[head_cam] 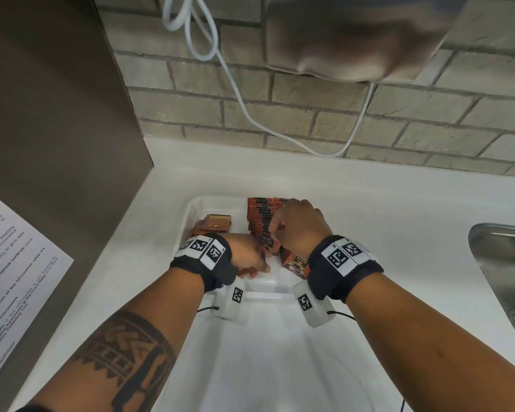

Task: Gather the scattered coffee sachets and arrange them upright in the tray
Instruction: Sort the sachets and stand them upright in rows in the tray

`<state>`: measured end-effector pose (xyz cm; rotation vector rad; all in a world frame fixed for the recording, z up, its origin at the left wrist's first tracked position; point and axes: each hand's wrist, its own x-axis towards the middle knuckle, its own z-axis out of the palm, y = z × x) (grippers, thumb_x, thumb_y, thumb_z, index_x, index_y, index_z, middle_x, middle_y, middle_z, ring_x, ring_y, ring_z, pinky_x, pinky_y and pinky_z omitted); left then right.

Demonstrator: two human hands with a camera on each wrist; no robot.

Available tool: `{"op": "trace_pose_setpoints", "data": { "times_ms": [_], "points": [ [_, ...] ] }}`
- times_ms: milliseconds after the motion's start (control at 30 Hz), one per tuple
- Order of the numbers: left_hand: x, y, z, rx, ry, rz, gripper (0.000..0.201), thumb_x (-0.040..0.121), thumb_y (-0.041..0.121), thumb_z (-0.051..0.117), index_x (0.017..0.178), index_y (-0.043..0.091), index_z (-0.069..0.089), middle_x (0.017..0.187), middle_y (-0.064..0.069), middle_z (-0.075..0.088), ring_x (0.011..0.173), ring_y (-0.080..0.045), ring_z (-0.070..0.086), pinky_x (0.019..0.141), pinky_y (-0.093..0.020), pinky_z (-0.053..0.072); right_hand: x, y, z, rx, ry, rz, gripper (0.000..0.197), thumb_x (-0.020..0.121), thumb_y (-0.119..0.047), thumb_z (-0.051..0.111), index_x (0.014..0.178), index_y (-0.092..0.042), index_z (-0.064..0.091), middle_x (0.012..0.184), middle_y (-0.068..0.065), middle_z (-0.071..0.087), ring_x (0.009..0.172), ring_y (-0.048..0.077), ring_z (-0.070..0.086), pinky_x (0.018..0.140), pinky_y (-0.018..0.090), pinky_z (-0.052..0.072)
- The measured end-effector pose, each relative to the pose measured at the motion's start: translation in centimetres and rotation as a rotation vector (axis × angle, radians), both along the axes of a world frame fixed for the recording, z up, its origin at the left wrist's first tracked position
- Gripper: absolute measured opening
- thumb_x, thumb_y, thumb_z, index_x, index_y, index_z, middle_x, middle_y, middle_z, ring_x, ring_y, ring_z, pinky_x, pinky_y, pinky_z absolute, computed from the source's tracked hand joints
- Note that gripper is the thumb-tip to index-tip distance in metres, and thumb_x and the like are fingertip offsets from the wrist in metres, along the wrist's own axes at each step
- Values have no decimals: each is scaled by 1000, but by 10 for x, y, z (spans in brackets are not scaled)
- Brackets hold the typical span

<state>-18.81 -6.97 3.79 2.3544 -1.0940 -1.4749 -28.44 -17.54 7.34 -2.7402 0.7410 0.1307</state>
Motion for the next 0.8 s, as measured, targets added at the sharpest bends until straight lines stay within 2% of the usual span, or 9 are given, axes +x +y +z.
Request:
{"op": "trace_pose_setpoints", "data": {
  "times_ms": [100, 300, 433, 467, 533, 600, 633, 733, 800],
  "points": [
    [0, -1, 0, 0, -14, 0, 21, 96, 33, 64, 109, 16, 64, 81, 1, 68, 59, -12, 53, 50, -19, 44, -1, 0, 0, 2, 20, 10, 22, 87, -16, 64, 92, -33, 76, 112, -1, 59, 110, 22, 51, 92, 34, 40],
    [1, -2, -2, 11, -2, 18, 14, 95, 32, 65, 92, 19, 62, 84, 1, 69, 59, -12, 54, 50, -19, 44, -2, -1, -3, 17, 30, 7, 22, 84, -16, 67, 91, -35, 73, 109, -3, 56, 111, 21, 50, 92, 33, 38],
    [0, -2, 1, 0, -9, 25, 22, 96, 31, 65, 77, 20, 59, 51, 11, 61, 53, -11, 52, 47, -18, 42, -2, -3, -4, 29, 10, -1, 24, 86, -13, 62, 84, -34, 72, 109, -5, 58, 110, 19, 49, 91, 32, 38],
    [0, -2, 2, -1, -5, 29, 21, 96, 30, 65, 78, 20, 59, 50, 11, 61, 54, -12, 52, 47, -18, 42, -2, -4, -4, 36, 4, -5, 25, 87, -13, 60, 82, -34, 72, 108, -6, 59, 109, 19, 50, 90, 32, 38],
    [1, 0, 2, -6, 25, 30, 12, 95, 27, 66, 92, 15, 66, 66, 5, 67, 60, -14, 55, 50, -19, 44, -3, -4, -4, 44, -12, -5, 27, 86, -12, 59, 80, -34, 72, 105, -7, 59, 107, 18, 51, 89, 31, 40],
    [1, 3, 4, -18, 58, 42, 25, 94, 20, 67, 115, 8, 67, 83, -3, 68, 70, -19, 58, 55, -21, 47, -3, -5, -4, 47, -16, 0, 28, 87, -11, 59, 79, -35, 72, 103, -8, 61, 103, 18, 53, 90, 33, 43],
    [3, 5, 5, -16, 73, 50, 30, 93, 17, 67, 121, 6, 66, 86, -5, 67, 74, -20, 59, 58, -23, 48, -3, -5, -4, 50, -20, -5, 28, 86, -11, 59, 78, -35, 72, 103, -8, 62, 102, 17, 53, 90, 34, 45],
    [10, 10, 5, -52, 157, 142, 33, 89, 3, 63, 122, 4, 68, 98, -10, 69, 81, -22, 62, 64, -26, 53, -7, -5, -5, 126, -76, -33, 23, 86, -14, 61, 78, -31, 73, 97, -11, 67, 95, 12, 59, 86, 31, 48],
    [15, 16, 3, -130, 317, 297, 37, 88, -8, 59, 124, -2, 65, 115, -18, 68, 82, -22, 65, 68, -28, 60, -11, -2, -3, 254, -127, -45, 15, 87, -20, 62, 84, -29, 74, 89, -12, 71, 87, 9, 63, 78, 25, 48]
  ]
}}
